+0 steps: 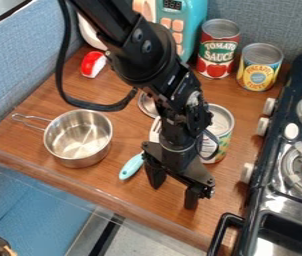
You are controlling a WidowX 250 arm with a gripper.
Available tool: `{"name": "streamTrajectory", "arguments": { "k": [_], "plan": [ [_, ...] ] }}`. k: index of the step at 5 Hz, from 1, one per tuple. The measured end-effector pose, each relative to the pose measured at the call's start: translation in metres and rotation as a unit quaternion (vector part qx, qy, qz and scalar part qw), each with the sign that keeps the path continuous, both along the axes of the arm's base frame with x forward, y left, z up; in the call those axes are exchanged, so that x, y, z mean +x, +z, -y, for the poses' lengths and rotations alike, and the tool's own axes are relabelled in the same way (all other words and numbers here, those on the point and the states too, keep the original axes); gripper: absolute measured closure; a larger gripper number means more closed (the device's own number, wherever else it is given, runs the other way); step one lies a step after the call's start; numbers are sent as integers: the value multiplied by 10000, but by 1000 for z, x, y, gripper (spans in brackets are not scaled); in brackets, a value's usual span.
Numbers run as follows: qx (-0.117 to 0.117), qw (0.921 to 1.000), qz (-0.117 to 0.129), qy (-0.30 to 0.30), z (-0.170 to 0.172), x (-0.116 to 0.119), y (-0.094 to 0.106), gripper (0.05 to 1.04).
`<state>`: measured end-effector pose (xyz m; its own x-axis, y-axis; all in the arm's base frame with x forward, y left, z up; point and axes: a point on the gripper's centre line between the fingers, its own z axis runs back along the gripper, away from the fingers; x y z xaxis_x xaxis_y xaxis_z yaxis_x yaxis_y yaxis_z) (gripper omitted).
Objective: Put the silver lid on the silver dish
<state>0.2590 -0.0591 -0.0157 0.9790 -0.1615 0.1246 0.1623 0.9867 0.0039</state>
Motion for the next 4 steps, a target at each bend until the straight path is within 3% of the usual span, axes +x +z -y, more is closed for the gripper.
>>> {"name": "streamTrajectory", "arguments": {
  "k": [1, 2, 4],
  "plan": [
    [-13, 10000, -35, 24, 0, -1, 0, 82],
    [-121, 9997, -174, 119, -21, -4, 11, 83],
    [-273, 9996, 29, -93, -39, 14, 57, 83]
  ]
}}
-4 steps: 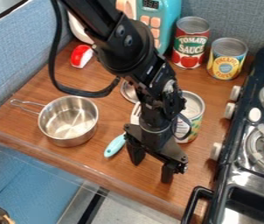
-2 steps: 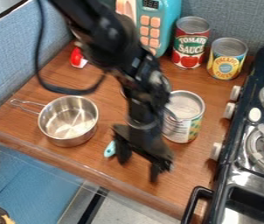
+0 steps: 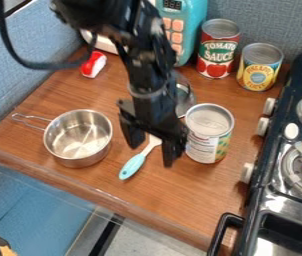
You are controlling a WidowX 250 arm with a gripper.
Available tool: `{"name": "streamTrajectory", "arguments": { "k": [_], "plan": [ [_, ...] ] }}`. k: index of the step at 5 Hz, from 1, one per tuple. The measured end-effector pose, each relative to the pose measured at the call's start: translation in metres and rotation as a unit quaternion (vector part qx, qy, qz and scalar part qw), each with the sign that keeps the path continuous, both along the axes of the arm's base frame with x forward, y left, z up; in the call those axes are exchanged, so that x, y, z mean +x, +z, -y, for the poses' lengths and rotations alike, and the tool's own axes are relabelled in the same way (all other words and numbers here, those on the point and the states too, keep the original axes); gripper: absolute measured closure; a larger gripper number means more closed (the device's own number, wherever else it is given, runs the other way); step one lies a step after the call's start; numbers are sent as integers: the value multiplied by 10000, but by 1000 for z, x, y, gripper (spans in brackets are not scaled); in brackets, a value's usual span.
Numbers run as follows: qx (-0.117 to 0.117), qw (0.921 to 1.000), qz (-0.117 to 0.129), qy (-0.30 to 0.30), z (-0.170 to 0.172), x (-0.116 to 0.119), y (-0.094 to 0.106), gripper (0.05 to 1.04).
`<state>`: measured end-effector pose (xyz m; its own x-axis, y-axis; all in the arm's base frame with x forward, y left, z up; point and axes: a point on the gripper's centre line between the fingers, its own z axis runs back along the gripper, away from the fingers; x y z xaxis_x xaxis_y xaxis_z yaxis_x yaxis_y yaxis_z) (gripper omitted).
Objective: Put the silver lid on the silver dish
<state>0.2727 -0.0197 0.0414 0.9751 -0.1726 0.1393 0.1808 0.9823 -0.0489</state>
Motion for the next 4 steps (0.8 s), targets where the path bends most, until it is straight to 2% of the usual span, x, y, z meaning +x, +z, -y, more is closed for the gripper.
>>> {"name": "streamTrajectory", "arguments": {
  "k": [1, 2, 3, 4],
  "plan": [
    [25, 9996, 263, -65, -15, 32, 17, 83],
    [134, 9994, 300, -53, -28, 62, 18, 83],
    [232, 9992, 298, 130, -39, 91, 13, 83],
    [353, 9992, 57, 158, -46, 115, -3, 83]
  ]
}}
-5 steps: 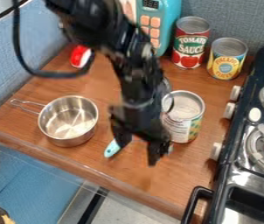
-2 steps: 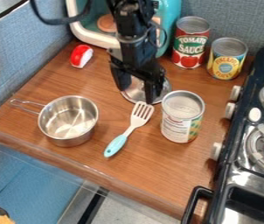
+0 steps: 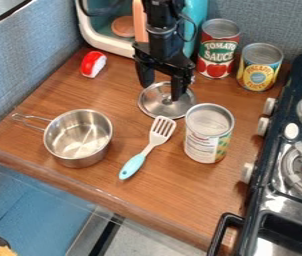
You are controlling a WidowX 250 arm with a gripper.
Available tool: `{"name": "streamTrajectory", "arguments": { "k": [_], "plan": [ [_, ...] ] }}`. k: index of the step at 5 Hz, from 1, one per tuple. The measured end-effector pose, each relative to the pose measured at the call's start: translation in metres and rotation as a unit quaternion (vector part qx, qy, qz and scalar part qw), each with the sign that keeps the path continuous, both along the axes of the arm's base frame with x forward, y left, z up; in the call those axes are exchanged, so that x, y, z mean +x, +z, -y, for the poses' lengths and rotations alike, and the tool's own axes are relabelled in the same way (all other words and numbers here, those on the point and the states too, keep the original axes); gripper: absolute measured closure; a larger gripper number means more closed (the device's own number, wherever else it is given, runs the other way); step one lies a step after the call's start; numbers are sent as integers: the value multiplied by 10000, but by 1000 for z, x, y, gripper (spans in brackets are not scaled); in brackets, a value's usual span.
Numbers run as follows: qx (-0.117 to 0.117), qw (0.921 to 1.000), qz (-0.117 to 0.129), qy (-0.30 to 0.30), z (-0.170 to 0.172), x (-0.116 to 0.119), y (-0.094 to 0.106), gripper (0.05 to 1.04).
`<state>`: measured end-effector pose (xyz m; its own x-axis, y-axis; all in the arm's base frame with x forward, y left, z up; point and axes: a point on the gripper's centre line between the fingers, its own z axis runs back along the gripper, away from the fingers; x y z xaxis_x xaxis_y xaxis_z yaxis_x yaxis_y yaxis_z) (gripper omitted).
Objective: Put the silver lid on the silver dish
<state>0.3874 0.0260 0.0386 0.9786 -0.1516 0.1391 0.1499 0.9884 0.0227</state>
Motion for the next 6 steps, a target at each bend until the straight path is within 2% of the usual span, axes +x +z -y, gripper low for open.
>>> {"name": "streamTrajectory", "arguments": {
  "k": [2, 3, 5, 6],
  "plan": [
    [65, 9992, -329, 211, -22, 17, -28, 83],
    [11, 9992, -302, 271, -23, 29, -33, 83],
    [-38, 9990, -352, 291, -19, 34, -40, 83],
    [3, 9992, -339, 201, -10, 35, -39, 133]
  ]
}}
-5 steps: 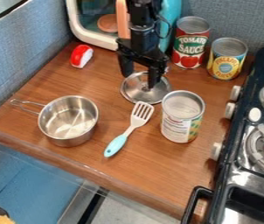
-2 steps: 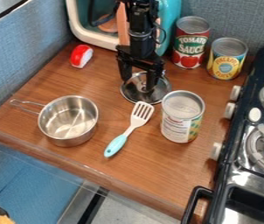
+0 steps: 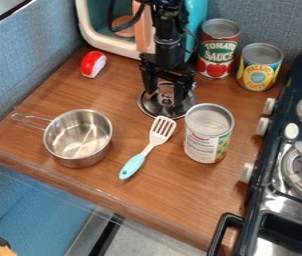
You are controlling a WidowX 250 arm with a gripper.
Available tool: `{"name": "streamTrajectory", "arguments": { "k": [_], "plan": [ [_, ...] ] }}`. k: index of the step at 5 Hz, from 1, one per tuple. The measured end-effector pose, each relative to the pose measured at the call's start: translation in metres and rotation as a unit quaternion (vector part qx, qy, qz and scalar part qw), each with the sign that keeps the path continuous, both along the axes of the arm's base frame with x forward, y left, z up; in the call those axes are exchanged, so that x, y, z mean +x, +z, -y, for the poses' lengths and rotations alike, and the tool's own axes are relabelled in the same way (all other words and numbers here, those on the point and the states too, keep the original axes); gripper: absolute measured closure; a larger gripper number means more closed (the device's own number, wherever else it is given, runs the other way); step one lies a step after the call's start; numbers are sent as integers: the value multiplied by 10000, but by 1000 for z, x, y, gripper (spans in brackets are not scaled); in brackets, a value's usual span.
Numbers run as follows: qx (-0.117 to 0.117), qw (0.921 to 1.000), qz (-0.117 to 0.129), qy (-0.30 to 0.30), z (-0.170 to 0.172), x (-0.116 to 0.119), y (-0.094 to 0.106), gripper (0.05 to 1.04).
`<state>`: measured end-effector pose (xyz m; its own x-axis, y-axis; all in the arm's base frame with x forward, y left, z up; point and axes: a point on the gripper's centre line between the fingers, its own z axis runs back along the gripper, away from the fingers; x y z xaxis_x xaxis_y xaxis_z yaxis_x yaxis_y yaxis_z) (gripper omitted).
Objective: Put the silver lid on the silver dish
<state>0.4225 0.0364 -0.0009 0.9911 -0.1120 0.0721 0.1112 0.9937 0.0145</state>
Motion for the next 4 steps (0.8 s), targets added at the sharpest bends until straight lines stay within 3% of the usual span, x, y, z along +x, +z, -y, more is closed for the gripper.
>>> {"name": "streamTrajectory", "arguments": {
  "k": [2, 3, 4],
  "plan": [
    [166, 9998, -62, 56, 2, -1, -4, 695],
    [215, 9997, -94, 73, 1, -2, -4, 802],
    [247, 9994, -200, 153, 0, -6, -5, 802]
  ]
}}
